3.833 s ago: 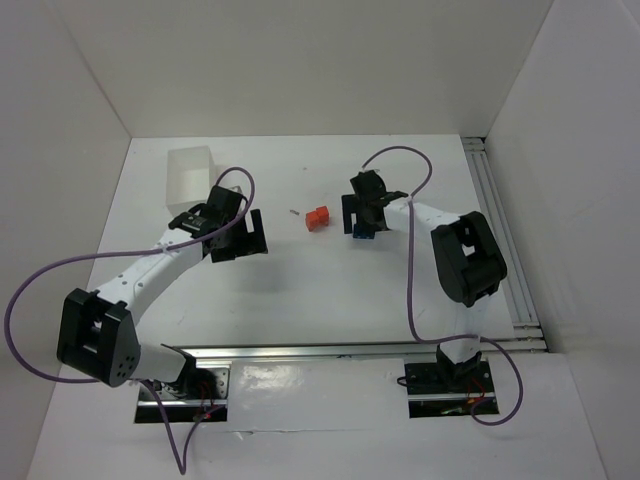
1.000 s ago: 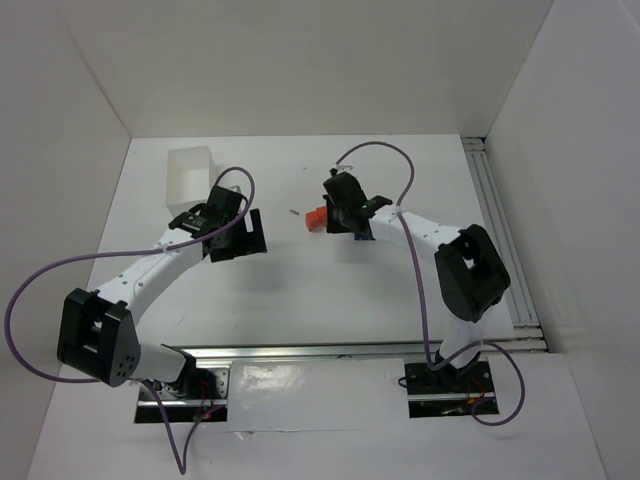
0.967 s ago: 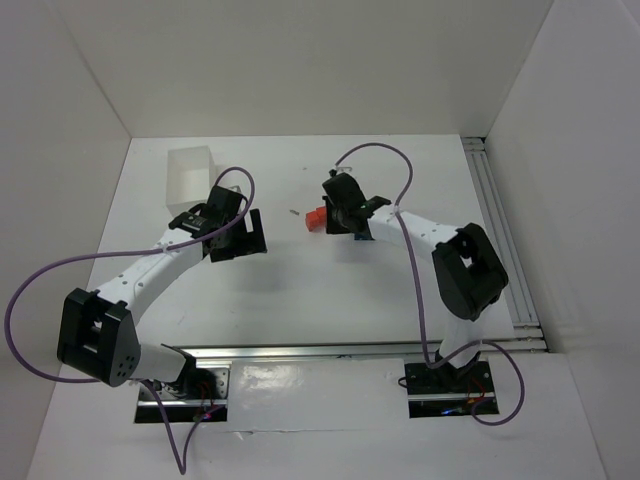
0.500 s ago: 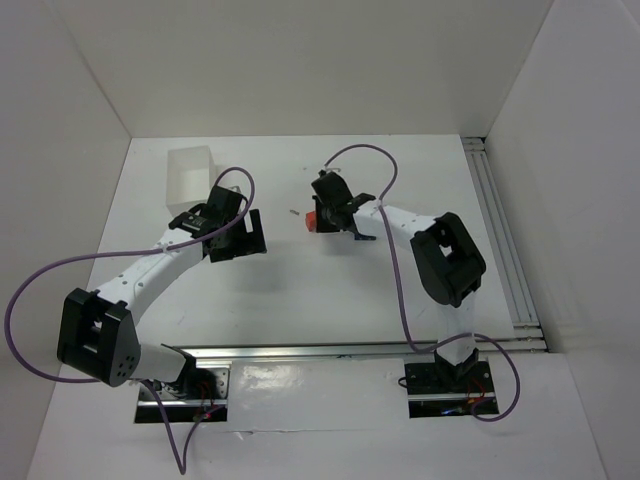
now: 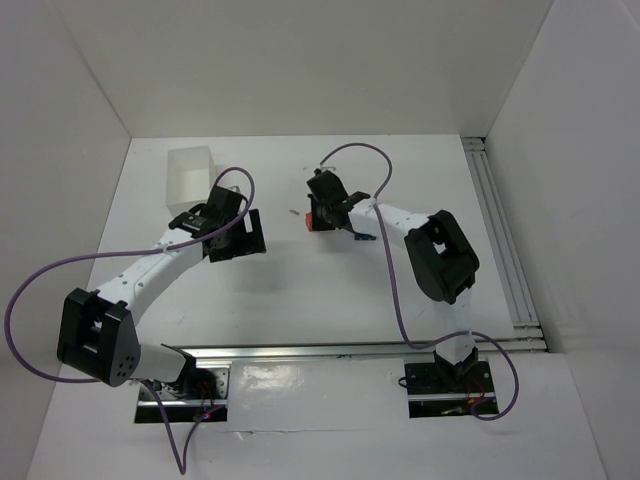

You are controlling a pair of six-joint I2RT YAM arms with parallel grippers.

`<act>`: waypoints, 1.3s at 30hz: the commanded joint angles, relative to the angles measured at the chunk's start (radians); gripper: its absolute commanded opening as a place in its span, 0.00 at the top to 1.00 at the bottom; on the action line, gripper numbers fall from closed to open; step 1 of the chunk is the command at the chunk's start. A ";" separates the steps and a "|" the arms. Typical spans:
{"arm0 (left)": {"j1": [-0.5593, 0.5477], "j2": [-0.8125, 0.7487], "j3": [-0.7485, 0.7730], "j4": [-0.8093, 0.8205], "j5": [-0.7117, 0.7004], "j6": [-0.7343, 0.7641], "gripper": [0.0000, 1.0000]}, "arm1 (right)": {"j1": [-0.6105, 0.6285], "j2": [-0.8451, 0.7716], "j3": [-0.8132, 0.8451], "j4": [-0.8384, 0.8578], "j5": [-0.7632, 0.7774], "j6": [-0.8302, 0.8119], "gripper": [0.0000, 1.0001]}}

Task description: Build the wood block tower

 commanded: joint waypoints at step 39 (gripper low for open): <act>-0.004 -0.014 0.008 0.004 -0.008 0.000 0.01 | 0.020 0.008 0.056 0.008 -0.007 -0.008 0.98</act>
